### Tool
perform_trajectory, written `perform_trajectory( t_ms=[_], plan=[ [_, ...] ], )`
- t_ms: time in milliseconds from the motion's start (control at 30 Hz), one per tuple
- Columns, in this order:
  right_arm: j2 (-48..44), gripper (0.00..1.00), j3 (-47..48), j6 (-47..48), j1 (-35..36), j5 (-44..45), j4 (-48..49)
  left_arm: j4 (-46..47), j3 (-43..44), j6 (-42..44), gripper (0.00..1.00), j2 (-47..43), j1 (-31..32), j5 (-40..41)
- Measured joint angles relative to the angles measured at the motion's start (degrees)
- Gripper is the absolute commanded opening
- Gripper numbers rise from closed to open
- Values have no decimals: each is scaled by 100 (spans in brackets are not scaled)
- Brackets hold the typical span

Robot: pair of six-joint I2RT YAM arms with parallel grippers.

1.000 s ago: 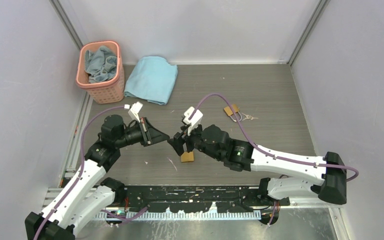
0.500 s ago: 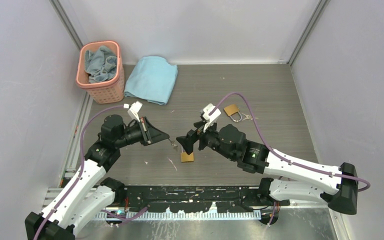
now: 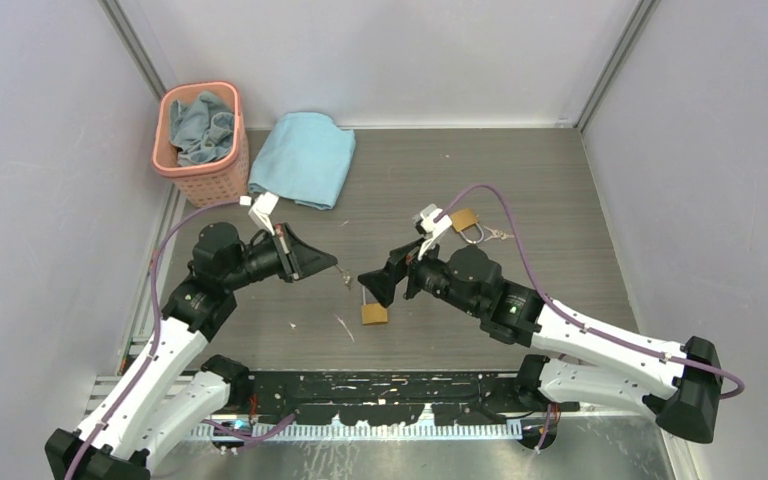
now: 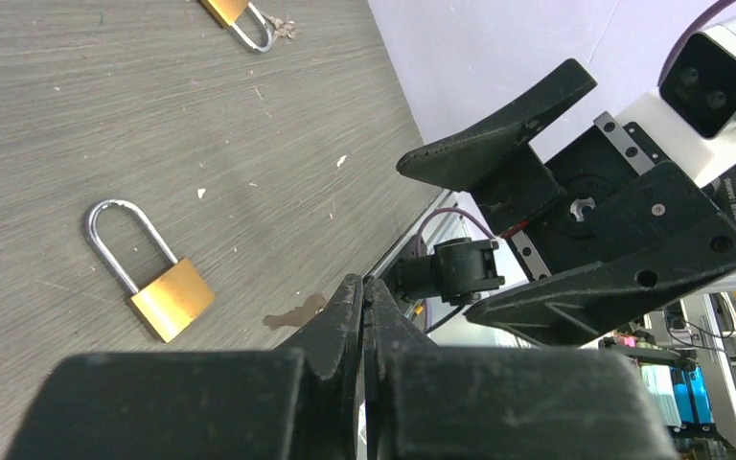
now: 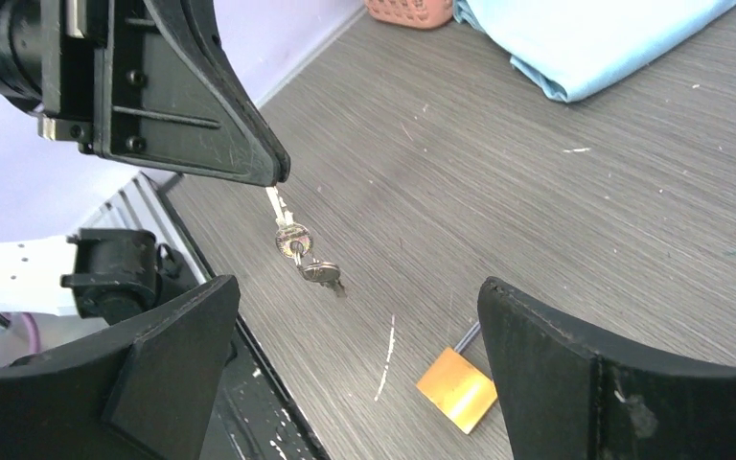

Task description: Unlock with the key

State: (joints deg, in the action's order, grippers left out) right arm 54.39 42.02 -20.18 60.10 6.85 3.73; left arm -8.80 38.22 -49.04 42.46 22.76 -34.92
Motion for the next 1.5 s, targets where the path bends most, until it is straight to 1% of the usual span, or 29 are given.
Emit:
perform_trajectory(
  t_ms=[233,533,833,1167,1367,1500],
  plan=[
    [-205,100,-177,-398,-358,-557,448,7,302,2,0,44,0,39],
    [-197,100,-240,-643,-442,-1014,861,7,758,48,0,81,0,35],
    [-190,96,-240,-704,-597,-1364,1211,-76,1163,144,0,81,0,31],
    [57,92,-240,-848,-708,-1676,1762,-79,1482,94,0,81,0,31],
    [332,85,-208,-1001,-734,-1895,2166,-9,1537,-28,0,87,0,35],
    [544,81,-11,-1088,-734,-2035,2402,39,1537,-101,0,101,0,39]
  ],
)
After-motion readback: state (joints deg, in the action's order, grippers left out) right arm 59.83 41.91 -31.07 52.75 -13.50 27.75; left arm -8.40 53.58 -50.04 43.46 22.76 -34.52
